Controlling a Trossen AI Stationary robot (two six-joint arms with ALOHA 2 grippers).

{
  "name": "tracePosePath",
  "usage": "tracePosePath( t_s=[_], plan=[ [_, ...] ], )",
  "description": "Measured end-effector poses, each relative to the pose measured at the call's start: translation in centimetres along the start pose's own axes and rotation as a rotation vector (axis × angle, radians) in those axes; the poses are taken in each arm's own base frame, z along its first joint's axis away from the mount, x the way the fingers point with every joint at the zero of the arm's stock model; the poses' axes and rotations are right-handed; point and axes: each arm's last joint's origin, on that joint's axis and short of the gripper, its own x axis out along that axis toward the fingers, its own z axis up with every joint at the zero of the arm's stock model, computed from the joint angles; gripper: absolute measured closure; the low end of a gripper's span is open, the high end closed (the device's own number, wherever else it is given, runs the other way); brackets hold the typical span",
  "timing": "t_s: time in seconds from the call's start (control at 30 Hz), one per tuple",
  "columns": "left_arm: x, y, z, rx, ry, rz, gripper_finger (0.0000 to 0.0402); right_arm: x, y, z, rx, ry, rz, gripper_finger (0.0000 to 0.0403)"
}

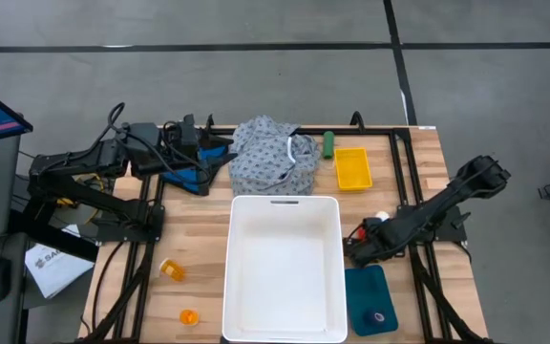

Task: Pick & place medical supplies in basket/bin
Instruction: Put the red bandage into the blue bin

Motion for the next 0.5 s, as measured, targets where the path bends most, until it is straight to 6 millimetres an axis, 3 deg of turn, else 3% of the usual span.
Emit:
tracePosePath(
  t_s=[0.5],
  plan=[
    [0.00, 0.00, 0.00, 0.000, 0.000, 0.000, 0.0247, 1.04, -0.35, 0.16, 0.001, -0.023, -0.038, 0.0168]
  ],
)
